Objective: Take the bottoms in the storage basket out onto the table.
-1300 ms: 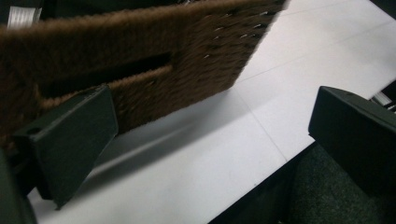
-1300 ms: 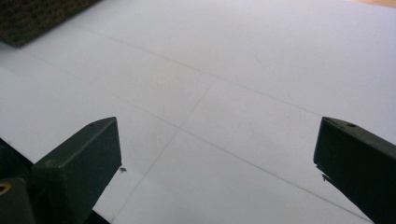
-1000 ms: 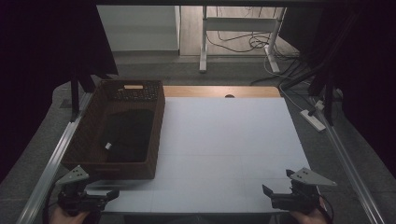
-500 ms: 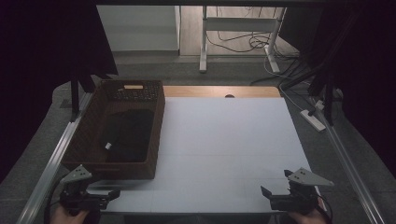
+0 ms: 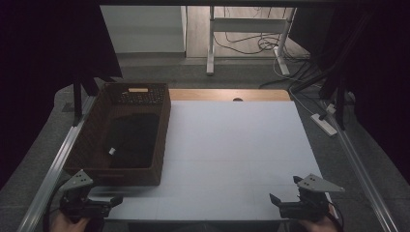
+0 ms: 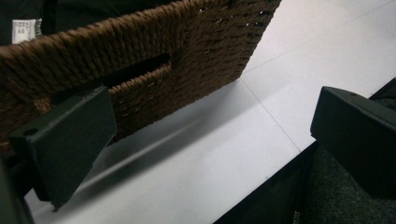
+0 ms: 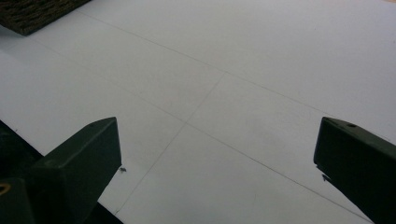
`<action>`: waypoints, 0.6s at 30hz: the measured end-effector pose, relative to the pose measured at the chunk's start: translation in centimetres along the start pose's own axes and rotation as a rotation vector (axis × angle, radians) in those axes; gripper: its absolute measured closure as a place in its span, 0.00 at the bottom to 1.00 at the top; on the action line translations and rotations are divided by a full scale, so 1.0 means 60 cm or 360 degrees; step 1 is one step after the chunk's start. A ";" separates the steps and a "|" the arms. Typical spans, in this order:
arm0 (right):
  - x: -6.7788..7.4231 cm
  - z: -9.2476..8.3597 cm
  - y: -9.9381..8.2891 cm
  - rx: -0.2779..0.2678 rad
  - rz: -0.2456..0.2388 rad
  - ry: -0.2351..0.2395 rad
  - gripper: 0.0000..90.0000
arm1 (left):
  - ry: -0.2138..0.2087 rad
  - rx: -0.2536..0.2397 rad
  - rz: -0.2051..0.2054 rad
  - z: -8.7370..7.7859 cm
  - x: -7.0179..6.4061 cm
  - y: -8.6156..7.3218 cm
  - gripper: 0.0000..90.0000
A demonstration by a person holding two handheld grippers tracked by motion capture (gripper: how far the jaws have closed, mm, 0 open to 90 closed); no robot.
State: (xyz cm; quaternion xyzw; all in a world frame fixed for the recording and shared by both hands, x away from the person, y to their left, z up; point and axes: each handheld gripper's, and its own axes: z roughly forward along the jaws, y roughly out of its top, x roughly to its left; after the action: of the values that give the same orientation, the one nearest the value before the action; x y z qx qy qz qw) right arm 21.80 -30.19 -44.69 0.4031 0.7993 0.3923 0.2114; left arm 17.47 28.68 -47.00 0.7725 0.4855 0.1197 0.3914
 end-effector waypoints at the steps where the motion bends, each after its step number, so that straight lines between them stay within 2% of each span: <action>1: 0.000 0.000 0.000 -0.0004 0.0002 0.0003 0.01 | -0.0003 0.0000 0.0002 -0.001 0.000 0.001 0.00; 18: -0.001 0.001 0.000 0.0004 0.0011 0.0004 0.01 | -0.0013 -0.0051 0.0057 -0.012 0.001 0.013 0.00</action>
State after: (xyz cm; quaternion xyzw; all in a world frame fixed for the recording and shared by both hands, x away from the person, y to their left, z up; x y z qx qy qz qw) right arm 21.86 -30.23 -44.71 0.4057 0.7986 0.3926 0.2085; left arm 17.62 28.93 -45.97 0.7752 0.4681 0.1311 0.4035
